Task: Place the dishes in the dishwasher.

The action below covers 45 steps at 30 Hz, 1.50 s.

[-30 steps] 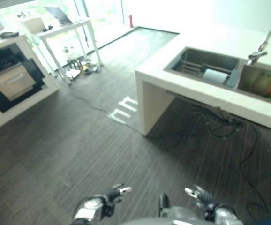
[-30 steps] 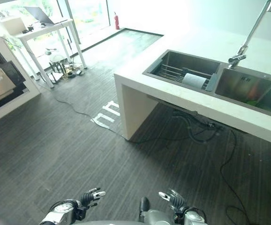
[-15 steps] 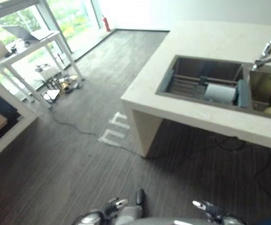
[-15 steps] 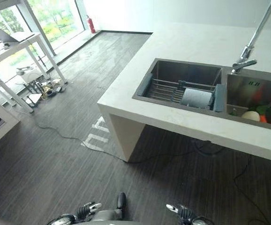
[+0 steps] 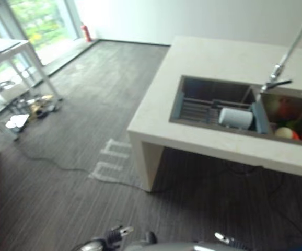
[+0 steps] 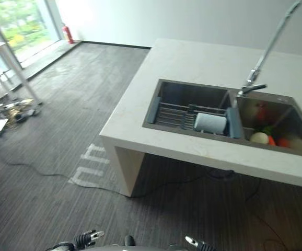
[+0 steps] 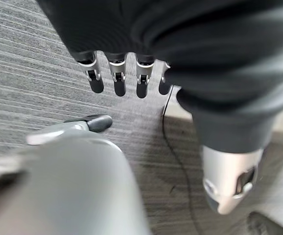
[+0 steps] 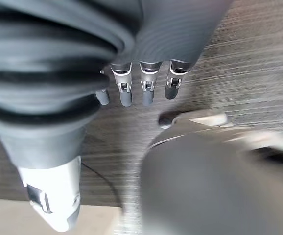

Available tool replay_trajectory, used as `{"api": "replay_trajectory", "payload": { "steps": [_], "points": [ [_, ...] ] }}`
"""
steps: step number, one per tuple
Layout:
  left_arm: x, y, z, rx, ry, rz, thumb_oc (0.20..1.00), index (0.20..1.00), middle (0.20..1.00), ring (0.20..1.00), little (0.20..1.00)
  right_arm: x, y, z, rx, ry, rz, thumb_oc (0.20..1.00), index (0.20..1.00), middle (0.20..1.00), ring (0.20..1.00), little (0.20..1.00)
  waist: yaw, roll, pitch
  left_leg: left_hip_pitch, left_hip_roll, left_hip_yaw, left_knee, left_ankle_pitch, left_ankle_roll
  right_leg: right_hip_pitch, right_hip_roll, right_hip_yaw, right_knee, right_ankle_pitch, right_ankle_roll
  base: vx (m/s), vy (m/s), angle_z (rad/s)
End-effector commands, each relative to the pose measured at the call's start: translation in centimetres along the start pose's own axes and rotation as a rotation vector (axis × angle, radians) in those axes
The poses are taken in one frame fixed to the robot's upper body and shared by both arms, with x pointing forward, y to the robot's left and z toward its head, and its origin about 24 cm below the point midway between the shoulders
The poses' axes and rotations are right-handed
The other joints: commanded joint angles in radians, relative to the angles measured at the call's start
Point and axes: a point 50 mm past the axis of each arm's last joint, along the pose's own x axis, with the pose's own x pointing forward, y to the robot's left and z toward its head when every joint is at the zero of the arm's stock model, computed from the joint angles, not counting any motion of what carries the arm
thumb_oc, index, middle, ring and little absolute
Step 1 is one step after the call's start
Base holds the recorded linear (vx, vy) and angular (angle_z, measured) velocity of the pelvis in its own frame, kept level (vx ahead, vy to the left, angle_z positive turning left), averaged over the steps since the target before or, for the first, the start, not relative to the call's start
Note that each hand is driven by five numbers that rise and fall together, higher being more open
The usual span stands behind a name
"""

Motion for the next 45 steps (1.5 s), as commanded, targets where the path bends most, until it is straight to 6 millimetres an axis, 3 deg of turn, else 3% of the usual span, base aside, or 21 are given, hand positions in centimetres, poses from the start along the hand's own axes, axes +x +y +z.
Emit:
{"api": "replay_trajectory", "payload": {
  "steps": [1,3,5,6,7,9,11,13,17,21,26,30,32,33,35,38,42,45],
  "points": [
    [0.2,0.2,2.0,-0.011,-0.056,0.011,1.0,1.0,1.0,1.0,1.0,-0.3,-1.3,0.4,0.063,-0.041,-0.032,1.0,1.0,1.0,1.0,1.0,0.022,0.006,0.024,-0.023,0.002,-0.065,0.147,-0.151,-0.039,0.063,-0.116,-0.017,-0.233,0.137,0.04,0.08,-0.422,-0.16],
    [0.0,1.2,2.2,-0.1,-0.055,0.07,1.0,1.0,1.0,1.0,1.0,-0.3,-1.2,0.5,0.118,-0.025,-0.025,1.0,1.0,1.0,1.0,1.0,0.024,-0.005,0.032,0.004,0.041,-0.075,0.149,-0.187,-0.067,0.028,-0.167,-0.019,-0.31,0.222,0.079,0.18,-0.671,-0.42],
    [-0.1,1.6,2.0,-0.129,-0.035,0.084,1.0,1.0,1.0,1.0,1.0,-0.3,-1.2,-0.1,0.142,0.0,-0.024,1.0,1.0,1.0,1.0,1.0,0.021,-0.006,0.031,0.021,0.079,-0.08,0.151,-0.194,-0.083,0.017,-0.167,-0.018,-0.299,0.208,0.082,0.22,-0.712,-0.24],
    [-0.1,1.6,1.0,-0.192,-0.013,0.105,1.0,1.0,1.0,1.0,1.0,-0.4,-1.2,-1.0,0.169,0.034,-0.03,1.0,1.0,1.0,1.0,1.0,0.024,-0.009,0.022,0.021,0.129,-0.07,0.156,-0.175,-0.107,0.04,-0.146,-0.048,-0.294,0.159,0.086,0.36,-1.02,-0.09],
    [-0.2,1.3,-0.5,-0.344,0.015,0.128,1.0,1.0,1.0,1.0,1.0,-0.7,-1.7,-2.5,0.233,0.073,-0.072,1.0,1.0,1.0,1.0,1.0,-0.004,-0.001,0.005,0.065,0.197,-0.039,0.15,-0.153,-0.127,0.031,-0.096,-0.051,-0.216,0.077,0.042,0.36,-0.969,-0.04],
    [-0.2,1.0,-1.2,-0.34,0.028,0.133,1.0,1.0,1.0,1.0,1.0,-0.9,-2.5,-2.9,0.226,0.084,-0.11,1.0,1.0,1.0,1.0,1.0,-0.009,0.003,0.011,0.026,0.189,-0.051,0.232,-0.124,-0.123,0.037,-0.081,-0.063,-0.193,0.059,0.018,0.17,-0.499,-0.11],
    [0.1,0.2,-0.5,-0.347,0.01,0.105,1.0,1.0,1.0,1.0,1.0,-1.4,-3.9,-2.9,0.236,0.094,-0.155,1.0,1.0,1.0,1.0,1.0,-0.022,0.015,0.033,-0.05,0.174,-0.034,0.309,-0.084,-0.121,0.077,-0.063,-0.068,-0.196,0.037,-0.012,0.09,-0.178,0.05],
    [0.3,-0.4,-0.4,-0.362,0.001,0.091,1.0,1.0,1.0,1.0,1.0,-1.5,-4.4,-2.5,0.214,0.094,-0.166,1.0,1.0,1.0,1.0,1.0,-0.01,0.032,0.039,-0.05,0.133,-0.08,0.218,-0.089,-0.119,0.089,-0.064,-0.074,-0.198,0.031,-0.007,0.14,0.028,0.12],
    [0.4,-0.6,-0.2,-0.385,0.002,0.072,1.0,1.0,1.0,1.0,1.0,-1.5,-4.7,-1.5,0.235,0.057,-0.15,1.0,1.0,1.0,1.0,1.0,-0.004,0.08,0.05,-0.069,0.173,-0.07,0.043,0.032,-0.177,0.133,-0.039,-0.094,-0.201,-0.023,-0.02,0.14,0.167,0.03],
    [0.3,-0.9,-1.1,-0.407,0.048,0.059,1.0,1.0,1.0,1.0,1.0,-1.2,-3.7,-1.8,0.224,0.045,-0.121,1.0,1.0,1.0,1.0,1.0,-0.013,0.084,0.044,-0.06,0.156,-0.062,0.049,0.007,-0.175,0.171,-0.077,-0.093,-0.217,-0.027,0.008,0.2,0.293,0.08],
    [-0.2,0.4,-1.9,-0.498,0.041,0.1,1.0,1.0,1.0,1.0,1.0,-1.5,-3.8,-3.6,0.171,0.1,-0.124,1.0,1.0,1.0,1.0,1.0,-0.002,0.058,0.018,-0.03,0.094,-0.068,0.111,-0.09,-0.129,0.187,-0.152,-0.069,-0.269,0.034,0.068,0.22,0.301,-0.33],
    [-0.4,1.2,-1.8,-0.48,0.033,0.117,1.0,1.0,1.0,1.0,1.0,-1.4,-3.8,-3.2,0.162,0.082,-0.125,1.0,1.0,1.0,1.0,1.0,0.014,0.044,0.007,-0.034,0.057,-0.063,0.135,-0.127,-0.089,0.172,-0.162,-0.051,-0.227,0.033,0.062,0.11,0.181,-0.35],
    [-0.5,1.9,-1.5,-0.511,0.013,0.15,1.0,1.0,1.0,1.0,1.0,-1.3,-3.2,-3.1,0.099,0.104,-0.089,1.0,1.0,1.0,1.0,1.0,0.025,0.025,0.002,-0.032,0.046,-0.053,0.134,-0.132,-0.087,0.143,-0.146,-0.068,-0.275,0.078,0.062,0.03,-0.055,-0.23],
    [-0.6,2.4,-0.8,-0.521,-0.024,0.163,1.0,1.0,1.0,1.0,1.0,-1.1,-2.8,-3.2,0.073,0.115,-0.067,1.0,1.0,1.0,1.0,1.0,0.025,0.019,0.009,-0.039,0.048,-0.057,0.127,-0.131,-0.095,0.089,-0.142,-0.053,-0.308,0.126,0.069,-0.02,-0.173,-0.39],
    [-0.5,2.7,0.3,-0.513,-0.054,0.164,1.0,1.0,1.0,1.0,1.0,-0.9,-2.1,-3.1,0.083,0.125,-0.056,1.0,1.0,1.0,1.0,1.0,0.029,0.014,0.016,-0.05,0.059,-0.06,0.126,-0.129,-0.089,0.08,-0.129,-0.036,-0.307,0.115,0.069,-0.01,-0.216,-0.41],
    [-0.3,2.0,0.6,-0.536,-0.056,0.144,1.0,1.0,1.0,1.0,1.0,-0.8,-1.8,-3.4,0.114,0.131,-0.069,1.0,1.0,1.0,1.0,1.0,0.033,0.009,0.012,-0.043,0.093,-0.03,0.095,-0.105,-0.106,0.094,-0.109,-0.073,-0.341,0.113,0.062,0.02,-0.207,0.41],
    [0.0,0.8,-0.1,-0.52,-0.05,0.117,1.0,1.0,1.0,1.0,1.0,-1.3,-3.4,-3.4,0.204,0.127,-0.12,1.0,1.0,1.0,1.0,1.0,0.027,0.014,-0.003,-0.01,0.135,-0.008,0.049,-0.072,-0.14,0.143,-0.084,-0.112,-0.366,0.094,0.047,0.05,-0.118,0.2],
    [-0.3,1.7,0.0,-0.609,-0.097,0.185,1.0,1.0,1.0,1.0,1.0,-1.6,-4.1,-3.5,0.21,0.126,-0.124,1.0,1.0,1.0,1.0,1.0,0.023,0.027,-0.013,0.024,0.153,0.007,0.008,-0.051,-0.158,0.181,-0.071,-0.145,-0.386,0.085,0.04,0.03,-0.039,0.35]
  ]
}}
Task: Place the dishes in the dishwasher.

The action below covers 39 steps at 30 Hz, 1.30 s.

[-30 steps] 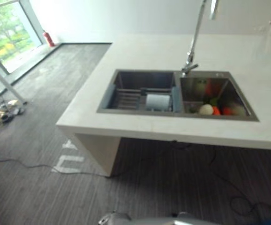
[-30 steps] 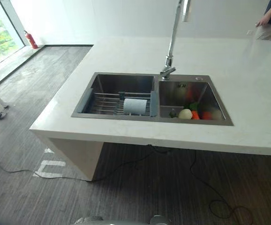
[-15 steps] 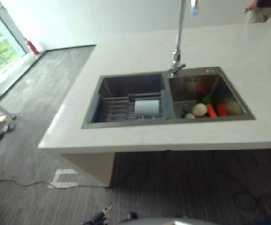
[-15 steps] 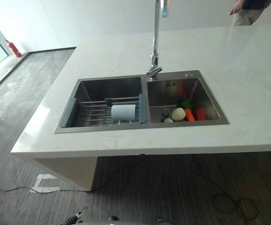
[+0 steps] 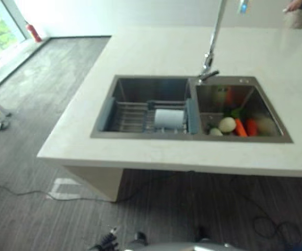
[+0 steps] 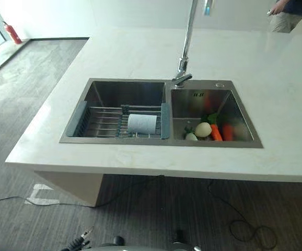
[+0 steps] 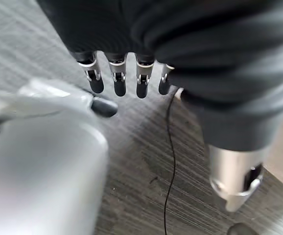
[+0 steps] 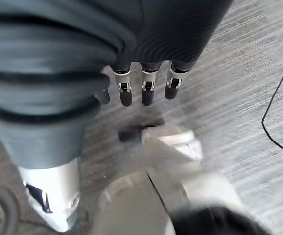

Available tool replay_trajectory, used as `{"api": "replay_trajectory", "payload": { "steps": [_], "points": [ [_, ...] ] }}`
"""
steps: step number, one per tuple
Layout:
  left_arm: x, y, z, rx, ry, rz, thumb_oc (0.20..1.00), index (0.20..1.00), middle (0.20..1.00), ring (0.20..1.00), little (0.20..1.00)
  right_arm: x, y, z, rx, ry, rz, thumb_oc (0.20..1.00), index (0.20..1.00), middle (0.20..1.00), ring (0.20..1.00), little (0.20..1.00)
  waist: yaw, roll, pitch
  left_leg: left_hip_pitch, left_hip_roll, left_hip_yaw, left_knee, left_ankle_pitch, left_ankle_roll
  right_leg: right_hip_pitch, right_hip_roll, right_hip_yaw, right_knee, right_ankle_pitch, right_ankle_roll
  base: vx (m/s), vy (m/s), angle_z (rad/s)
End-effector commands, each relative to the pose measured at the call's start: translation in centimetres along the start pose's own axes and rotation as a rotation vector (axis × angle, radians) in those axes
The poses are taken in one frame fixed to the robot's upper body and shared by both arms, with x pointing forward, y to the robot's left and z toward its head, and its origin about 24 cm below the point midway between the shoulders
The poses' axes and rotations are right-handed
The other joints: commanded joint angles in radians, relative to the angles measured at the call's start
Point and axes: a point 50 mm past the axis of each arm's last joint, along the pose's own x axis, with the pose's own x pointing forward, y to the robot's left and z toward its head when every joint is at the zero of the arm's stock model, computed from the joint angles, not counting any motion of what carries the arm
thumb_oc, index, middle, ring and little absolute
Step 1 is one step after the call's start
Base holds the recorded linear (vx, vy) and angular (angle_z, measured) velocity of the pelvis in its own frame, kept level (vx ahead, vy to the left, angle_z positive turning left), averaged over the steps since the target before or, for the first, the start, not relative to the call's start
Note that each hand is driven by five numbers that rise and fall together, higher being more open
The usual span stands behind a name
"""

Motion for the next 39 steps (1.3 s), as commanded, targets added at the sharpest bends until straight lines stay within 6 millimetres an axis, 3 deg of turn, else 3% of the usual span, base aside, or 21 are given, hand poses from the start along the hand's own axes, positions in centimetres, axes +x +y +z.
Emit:
{"api": "replay_trajectory", "payload": {
  "steps": [1,4,7,9,12,13,15,16,17,20,21,22,25,28,32,36,39],
  "points": [
    [-0.4,1.9,5.1,-0.082,-0.179,0.102,1.0,1.0,1.0,1.0,1.0,0.3,1.2,-0.5,0.04,0.025,0.034,1.0,1.0,1.0,1.0,1.0,-0.008,-0.035,-0.012,-0.018,-0.002,0.043,0.009,-0.017,0.002,0.041,-0.065,-0.008,0.01,-0.061,0.051,0.0,0.028,0.34],
    [-1.0,2.9,7.5,-0.136,-0.27,0.161,1.0,1.0,1.0,1.0,1.0,0.2,0.8,-0.4,0.017,0.035,0.025,1.0,1.0,1.0,1.0,1.0,-0.011,-0.013,-0.017,-0.016,-0.003,0.032,0.003,-0.01,-0.007,0.045,-0.062,-0.011,0.009,-0.066,0.046,-0.01,0.058,0.14],
    [-2.8,5.9,11.1,-0.157,-0.391,0.247,1.0,1.0,1.0,1.0,1.0,0.1,0.3,-0.6,0.003,0.039,0.014,1.0,1.0,1.0,1.0,1.0,-0.011,0.007,-0.019,-0.011,-0.014,0.018,0.003,-0.012,-0.007,0.055,-0.069,-0.016,0.017,-0.076,0.047,0.01,0.096,0.03],
    [-3.6,7.0,12.3,-0.153,-0.425,0.275,1.0,1.0,1.0,1.0,1.0,0.0,0.1,-0.6,0.005,0.039,0.008,1.0,1.0,1.0,1.0,1.0,-0.011,0.012,-0.02,-0.008,-0.017,0.017,0.001,-0.013,-0.008,0.059,-0.072,-0.019,0.016,-0.077,0.049,0.01,0.071,0.04],
    [-6.3,10.1,15.6,-0.139,-0.524,0.387,1.0,1.0,1.0,1.0,1.0,-0.2,-0.7,-0.7,0.016,0.037,-0.011,1.0,1.0,1.0,1.0,1.0,-0.008,0.024,-0.029,-0.003,-0.026,0.015,-0.002,-0.018,-0.006,0.066,-0.078,-0.024,0.011,-0.078,0.056,0.01,0.071,0.05],
    [-7.4,11.0,16.8,-0.11,-0.568,0.443,1.0,1.0,1.0,1.0,1.0,-0.2,-0.8,-0.8,0.023,0.035,-0.015,1.0,1.0,1.0,1.0,1.0,-0.006,0.026,-0.032,-0.003,-0.028,0.014,-0.002,-0.02,-0.005,0.066,-0.08,-0.025,0.01,-0.077,0.058,0.01,0.04,0.05],
    [-11.3,13.4,20.5,0.153,-0.652,0.651,1.0,1.0,1.0,1.0,1.0,-0.3,-1.1,-1.0,0.032,0.031,-0.021,1.0,1.0,1.0,1.0,1.0,-0.006,0.03,-0.036,-0.004,-0.032,0.014,-0.002,-0.023,-0.002,0.065,-0.08,-0.019,0.008,-0.074,0.062,0.0,0.018,0.06],
    [-12.7,13.6,22.1,0.214,-0.703,0.689,1.0,1.0,1.0,1.0,1.0,-0.3,-1.2,-1.1,0.034,0.03,-0.022,1.0,1.0,1.0,1.0,1.0,-0.007,0.03,-0.036,-0.004,-0.034,0.015,-0.002,-0.023,0.0,0.064,-0.081,-0.016,0.007,-0.072,0.063,0.0,0.004,0.05],
    [-16.3,13.3,25.9,0.343,-0.854,0.754,1.0,1.0,1.0,1.0,1.0,-0.3,-1.3,-1.3,0.037,0.029,-0.024,1.0,1.0,1.0,1.0,1.0,-0.008,0.032,-0.038,-0.005,-0.036,0.017,-0.002,-0.025,0.004,0.06,-0.08,-0.011,0.007,-0.069,0.066,0.0,-0.007,0.06],
    [-24.2,10.9,31.8,0.488,-1.165,0.829,1.0,1.0,1.0,1.0,1.0,-0.5,-1.5,-2.3,0.052,0.036,-0.022,1.0,1.0,1.0,1.0,1.0,-0.006,0.035,-0.037,-0.003,-0.037,0.023,-0.002,-0.031,0.007,0.059,-0.078,-0.001,0.007,-0.069,0.068,0.0,-0.028,0.12],
    [-26.9,9.2,33.3,0.532,-1.283,0.831,1.0,1.0,1.0,1.0,1.0,-0.5,-1.4,-2.7,0.057,0.04,-0.018,1.0,1.0,1.0,1.0,1.0,-0.008,0.033,-0.04,-0.006,-0.037,0.023,-0.002,-0.031,0.009,0.055,-0.077,0.002,0.007,-0.068,0.067,0.03,-0.089,0.03],
    [-30.0,6.2,34.9,0.609,-1.445,0.815,1.0,1.0,1.0,1.0,1.0,-0.5,-1.3,-3.2,0.062,0.046,-0.009,1.0,1.0,1.0,1.0,1.0,-0.015,0.03,-0.042,-0.004,-0.035,0.028,-0.002,-0.034,0.008,0.056,-0.074,0.007,0.007,-0.069,0.068,0.04,-0.104,0.0],
    [-32.9,1.6,36.2,0.753,-1.639,0.726,1.0,1.0,1.0,1.0,1.0,-0.5,-1.2,-3.6,0.061,0.054,-0.001,1.0,1.0,1.0,1.0,1.0,-0.038,0.023,-0.05,0.0,-0.032,0.037,-0.002,-0.039,0.006,0.053,-0.068,0.019,0.007,-0.07,0.071,0.07,-0.096,0.01],
    [-33.9,-3.3,36.9,0.923,-1.731,0.585,1.0,1.0,1.0,1.0,1.0,-0.6,-1.6,-3.8,0.049,0.068,-0.005,1.0,1.0,1.0,1.0,1.0,-0.07,0.019,-0.063,0.003,-0.026,0.056,-0.002,-0.046,0.003,0.04,-0.06,0.039,0.007,-0.069,0.074,0.1,-0.104,-0.11],
    [-31.9,-8.3,37.0,1.082,-1.689,0.431,1.0,1.0,1.0,1.0,1.0,-0.5,-1.4,-2.9,0.079,0.04,0.01,1.0,1.0,1.0,1.0,1.0,-0.104,0.019,-0.047,-0.016,-0.017,0.076,-0.002,-0.04,0.001,-0.003,-0.049,0.083,0.007,-0.058,0.071,0.01,-0.108,-0.38],
    [-29.9,-10.8,36.9,1.163,-1.647,0.367,1.0,1.0,1.0,1.0,1.0,-0.3,-0.6,-1.2,0.104,-0.01,0.033,1.0,1.0,1.0,1.0,1.0,-0.136,0.021,-0.011,-0.057,-0.02,0.079,-0.002,-0.029,0.012,-0.067,-0.031,0.147,0.007,-0.041,0.06,-0.07,-0.077,-0.35],
    [-29.5,-12.2,37.2,1.247,-1.61,0.336,1.0,1.0,1.0,1.0,1.0,-0.2,-0.3,-0.3,0.104,-0.045,0.054,1.0,1.0,1.0,1.0,1.0,-0.168,0.026,0.035,-0.08,-0.02,0.091,-0.002,-0.018,0.018,-0.106,-0.018,0.198,0.007,-0.025,0.054,-0.07,-0.085,-0.37]
  ]
}}
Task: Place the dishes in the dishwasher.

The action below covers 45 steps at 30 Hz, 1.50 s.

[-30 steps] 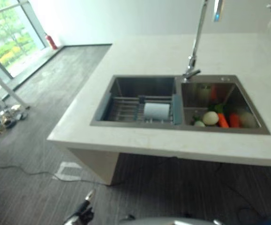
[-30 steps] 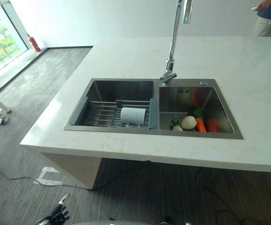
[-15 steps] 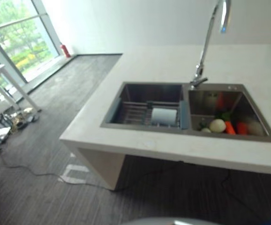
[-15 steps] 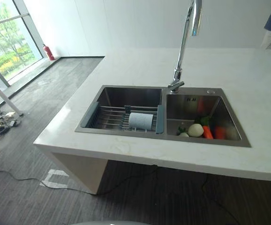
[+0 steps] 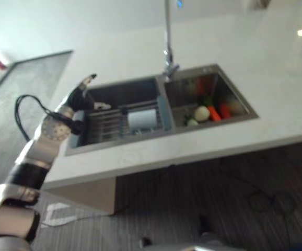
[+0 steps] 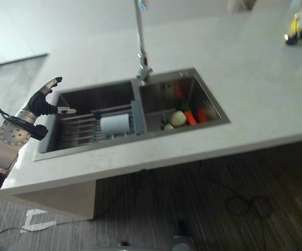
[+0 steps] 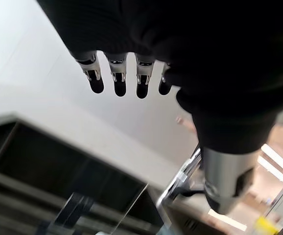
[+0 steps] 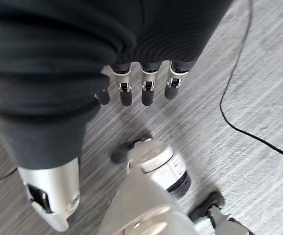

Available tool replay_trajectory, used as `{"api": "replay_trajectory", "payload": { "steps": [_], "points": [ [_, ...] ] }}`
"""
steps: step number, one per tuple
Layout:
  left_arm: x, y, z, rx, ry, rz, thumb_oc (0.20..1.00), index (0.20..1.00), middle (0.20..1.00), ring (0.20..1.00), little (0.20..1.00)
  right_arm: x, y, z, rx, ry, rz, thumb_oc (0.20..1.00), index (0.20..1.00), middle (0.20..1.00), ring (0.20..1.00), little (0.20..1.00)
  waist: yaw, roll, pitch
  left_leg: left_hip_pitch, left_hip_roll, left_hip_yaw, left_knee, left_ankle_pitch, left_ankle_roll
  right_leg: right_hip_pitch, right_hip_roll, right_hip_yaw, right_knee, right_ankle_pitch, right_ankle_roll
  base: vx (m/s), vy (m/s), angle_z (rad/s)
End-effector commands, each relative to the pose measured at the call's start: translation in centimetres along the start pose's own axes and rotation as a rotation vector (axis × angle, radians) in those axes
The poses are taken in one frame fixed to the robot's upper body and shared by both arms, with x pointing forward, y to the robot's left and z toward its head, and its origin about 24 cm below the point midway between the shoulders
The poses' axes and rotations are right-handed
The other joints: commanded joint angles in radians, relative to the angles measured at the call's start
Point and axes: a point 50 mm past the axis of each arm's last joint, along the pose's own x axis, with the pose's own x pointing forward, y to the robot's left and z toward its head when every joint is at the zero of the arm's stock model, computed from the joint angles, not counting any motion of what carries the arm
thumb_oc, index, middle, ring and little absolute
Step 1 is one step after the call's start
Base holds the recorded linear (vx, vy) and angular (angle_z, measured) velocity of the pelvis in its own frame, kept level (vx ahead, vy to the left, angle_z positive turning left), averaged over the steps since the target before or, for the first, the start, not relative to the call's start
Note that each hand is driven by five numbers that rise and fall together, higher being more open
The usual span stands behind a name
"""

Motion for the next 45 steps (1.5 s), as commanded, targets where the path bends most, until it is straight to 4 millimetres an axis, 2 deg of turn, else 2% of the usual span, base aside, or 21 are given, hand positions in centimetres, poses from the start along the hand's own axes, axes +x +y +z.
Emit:
{"api": "replay_trajectory", "payload": {
  "steps": [1,4,6,10,14,23,31,39,40,42,45],
  "points": [
    [0.8,5.7,2.6,0.121,-0.076,0.111,1.0,1.0,1.0,1.0,1.0,0.2,0.9,0.1,0.039,-0.022,0.036,1.0,1.0,1.0,1.0,1.0,0.003,-0.022,0.046,0.007,-0.003,-0.003,0.001,-0.056,0.034,0.045,-0.022,0.098,0.003,-0.091,0.061,-0.07,-0.079,-0.27],
    [1.6,4.6,3.6,0.139,-0.124,-0.015,1.0,1.0,1.0,1.0,1.0,0.3,1.0,1.0,0.036,-0.049,0.049,1.0,1.0,1.0,1.0,1.0,-0.018,-0.014,0.082,-0.016,-0.003,0.001,0.001,-0.045,0.033,0.016,-0.02,0.11,0.005,-0.078,0.058,-0.09,-0.037,-0.32],
    [2.1,4.4,3.5,0.221,-0.08,-0.088,1.0,1.0,1.0,1.0,1.0,0.2,1.0,2.0,0.037,-0.077,0.058,1.0,1.0,1.0,1.0,1.0,-0.032,0.0,0.099,-0.021,-0.008,0.004,0.001,-0.042,0.033,0.008,-0.025,0.11,0.003,-0.072,0.06,-0.03,-0.007,-0.15],
    [2.6,5.3,2.4,0.234,-0.018,-0.036,1.0,1.0,1.0,1.0,1.0,0.0,0.8,3.4,0.022,-0.126,0.073,1.0,1.0,1.0,1.0,1.0,-0.053,0.027,0.115,-0.027,-0.019,0.021,0.001,-0.037,0.03,-0.007,-0.038,0.117,0.006,-0.066,0.065,0.01,0.034,-0.13],
    [2.2,4.7,1.4,0.298,-0.01,-0.044,1.0,1.0,1.0,1.0,1.0,-0.2,0.2,3.9,0.03,-0.149,0.065,1.0,1.0,1.0,1.0,1.0,-0.058,0.046,0.129,-0.027,-0.03,0.023,0.001,-0.036,0.03,-0.009,-0.049,0.119,0.007,-0.067,0.066,0.03,0.047,-0.03],
    [2.4,4.9,1.2,0.388,0.024,-0.02,1.0,1.0,1.0,1.0,1.0,-0.4,-0.3,5.1,0.037,-0.178,0.054,1.0,1.0,1.0,1.0,1.0,-0.067,0.074,0.153,-0.038,-0.052,0.018,0.001,-0.039,0.032,-0.031,-0.067,0.123,0.015,-0.063,0.067,0.0,0.044,0.01],
    [2.7,4.2,1.3,0.367,0.019,-0.044,1.0,1.0,1.0,1.0,1.0,-0.4,0.1,6.0,0.042,-0.221,0.053,1.0,1.0,1.0,1.0,1.0,-0.075,0.077,0.165,-0.037,-0.053,0.025,0.001,-0.042,0.032,-0.044,-0.07,0.122,0.016,-0.057,0.069,0.0,0.005,0.0],
    [2.9,4.2,2.1,0.364,-0.017,-0.08,1.0,1.0,1.0,1.0,1.0,-0.4,0.6,6.6,0.051,-0.252,0.071,1.0,1.0,1.0,1.0,1.0,-0.078,0.076,0.197,-0.049,-0.054,0.023,0.001,-0.042,0.034,-0.065,-0.07,0.128,0.017,-0.05,0.068,-0.03,-0.003,-0.01],
    [3.0,3.6,2.3,0.303,-0.012,-0.125,1.0,1.0,1.0,1.0,1.0,-0.5,0.7,7.1,0.047,-0.267,0.087,1.0,1.0,1.0,1.0,1.0,-0.082,0.081,0.206,-0.051,-0.056,0.024,0.001,-0.042,0.035,-0.074,-0.071,0.131,0.02,-0.048,0.068,-0.03,0.025,-0.01],
    [3.0,3.2,2.3,0.294,-0.008,-0.16,1.0,1.0,1.0,1.0,1.0,-0.5,1.0,7.7,0.047,-0.289,0.105,1.0,1.0,1.0,1.0,1.0,-0.082,0.085,0.214,-0.053,-0.059,0.02,0.001,-0.041,0.035,-0.079,-0.071,0.133,0.02,-0.046,0.067,-0.04,0.026,-0.02],
    [2.9,3.2,2.3,0.279,-0.004,-0.177,1.0,1.0,1.0,1.0,1.0,-0.5,1.3,8.0,0.049,-0.298,0.11,1.0,1.0,1.0,1.0,1.0,-0.084,0.084,0.223,-0.056,-0.059,0.021,0.001,-0.043,0.035,-0.086,-0.071,0.133,0.018,-0.042,0.068,-0.05,-0.002,-0.08]
  ]
}}
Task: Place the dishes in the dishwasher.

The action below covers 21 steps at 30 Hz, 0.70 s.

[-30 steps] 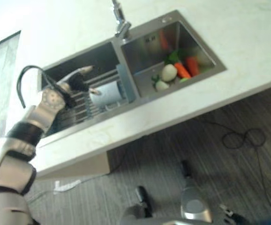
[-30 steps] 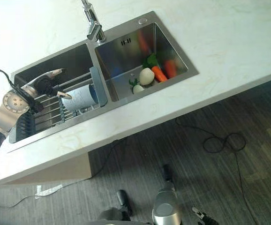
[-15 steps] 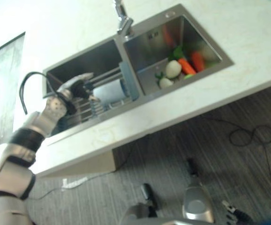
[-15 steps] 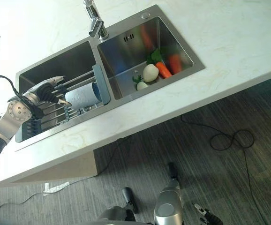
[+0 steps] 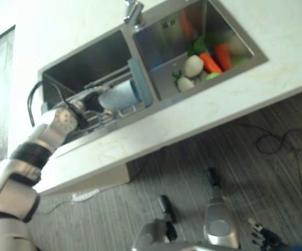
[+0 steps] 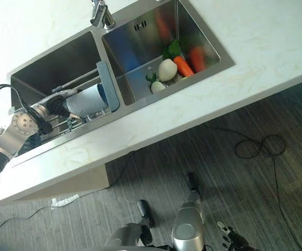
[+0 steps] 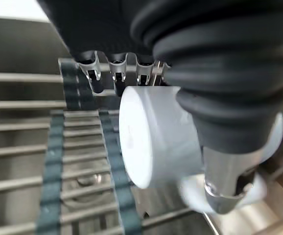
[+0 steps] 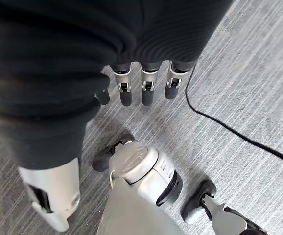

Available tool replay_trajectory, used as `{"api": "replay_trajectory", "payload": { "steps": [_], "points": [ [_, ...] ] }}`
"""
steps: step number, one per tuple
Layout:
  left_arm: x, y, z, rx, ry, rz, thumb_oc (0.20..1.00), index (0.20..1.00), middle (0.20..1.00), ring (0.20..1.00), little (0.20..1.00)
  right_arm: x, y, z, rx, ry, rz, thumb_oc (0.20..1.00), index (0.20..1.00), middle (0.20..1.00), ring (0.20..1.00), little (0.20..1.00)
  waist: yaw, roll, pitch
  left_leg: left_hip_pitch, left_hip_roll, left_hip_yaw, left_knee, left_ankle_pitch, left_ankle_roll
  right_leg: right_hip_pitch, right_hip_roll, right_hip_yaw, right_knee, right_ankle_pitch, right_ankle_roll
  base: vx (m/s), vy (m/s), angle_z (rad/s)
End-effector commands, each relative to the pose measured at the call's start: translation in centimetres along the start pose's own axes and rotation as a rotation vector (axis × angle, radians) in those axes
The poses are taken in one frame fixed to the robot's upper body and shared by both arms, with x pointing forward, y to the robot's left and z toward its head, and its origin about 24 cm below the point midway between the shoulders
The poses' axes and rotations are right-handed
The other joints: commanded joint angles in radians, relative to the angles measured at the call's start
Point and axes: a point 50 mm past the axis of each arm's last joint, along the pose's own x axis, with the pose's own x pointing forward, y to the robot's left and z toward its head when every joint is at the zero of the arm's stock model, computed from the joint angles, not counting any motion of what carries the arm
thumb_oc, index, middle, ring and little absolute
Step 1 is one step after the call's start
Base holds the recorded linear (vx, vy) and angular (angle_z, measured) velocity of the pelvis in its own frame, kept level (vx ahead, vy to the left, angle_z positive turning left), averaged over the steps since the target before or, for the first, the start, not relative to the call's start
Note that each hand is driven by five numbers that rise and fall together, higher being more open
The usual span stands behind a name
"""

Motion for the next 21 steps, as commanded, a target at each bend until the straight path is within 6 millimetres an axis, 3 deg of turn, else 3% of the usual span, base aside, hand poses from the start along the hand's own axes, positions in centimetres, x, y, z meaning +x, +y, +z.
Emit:
{"api": "replay_trajectory", "payload": {
  "steps": [1,15,21],
  "points": [
    [-0.7,4.5,-0.2,0.003,0.023,0.096,1.0,1.0,1.0,1.0,1.0,0.2,0.5,0.2,0.012,-0.007,0.015,1.0,1.0,1.0,1.0,1.0,-0.028,-0.033,-0.023,-0.018,0.001,-0.06,0.008,-0.032,0.014,0.013,-0.031,0.016,0.018,-0.071,0.042,-0.05,-0.017,-0.13],
    [-0.4,5.6,-0.7,0.019,0.065,0.113,1.0,1.0,1.0,1.0,1.0,0.4,1.1,0.9,0.02,-0.03,0.042,1.0,1.0,1.0,1.0,1.0,-0.049,-0.052,0.026,-0.04,0.006,-0.029,0.008,-0.031,0.013,-0.034,-0.03,0.03,0.011,-0.05,0.045,-0.05,-0.021,-0.06],
    [-0.1,6.0,-0.4,0.002,0.073,0.145,1.0,1.0,1.0,1.0,1.0,0.6,1.6,1.4,0.012,-0.046,0.055,1.0,1.0,1.0,1.0,1.0,-0.058,-0.046,0.04,-0.044,0.002,-0.025,0.008,-0.032,0.012,-0.048,-0.028,0.04,0.014,-0.048,0.044,-0.01,-0.004,-0.02]
  ]
}}
